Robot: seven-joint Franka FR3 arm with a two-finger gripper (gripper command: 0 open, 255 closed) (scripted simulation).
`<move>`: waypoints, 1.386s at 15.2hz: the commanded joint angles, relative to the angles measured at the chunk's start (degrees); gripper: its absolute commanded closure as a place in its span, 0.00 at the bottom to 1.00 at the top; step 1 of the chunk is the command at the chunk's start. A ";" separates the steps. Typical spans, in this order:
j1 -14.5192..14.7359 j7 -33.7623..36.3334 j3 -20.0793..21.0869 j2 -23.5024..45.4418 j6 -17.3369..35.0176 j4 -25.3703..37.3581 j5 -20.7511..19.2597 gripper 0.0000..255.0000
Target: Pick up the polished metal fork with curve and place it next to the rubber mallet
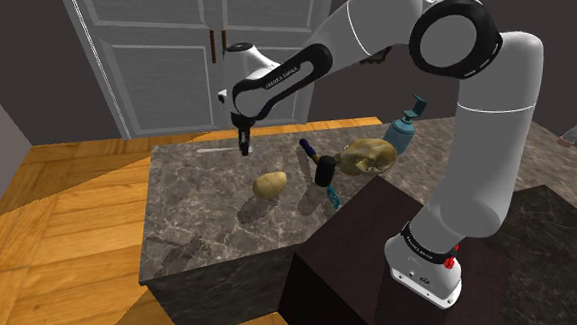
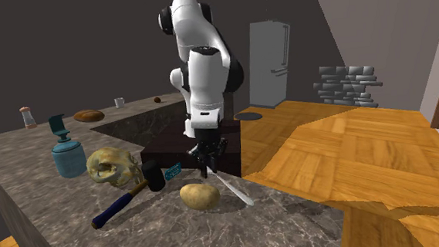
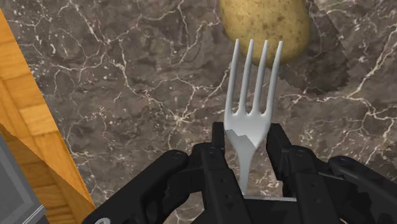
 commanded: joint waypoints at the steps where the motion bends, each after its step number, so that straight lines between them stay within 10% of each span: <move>1: -1.45 -2.38 -0.65 1.33 -0.73 2.16 0.07 1.00; 17: -12.20 -19.95 -4.70 21.26 -13.63 35.92 1.04 1.00; 21: -12.17 -19.78 -4.81 22.78 -11.56 35.37 0.86 1.00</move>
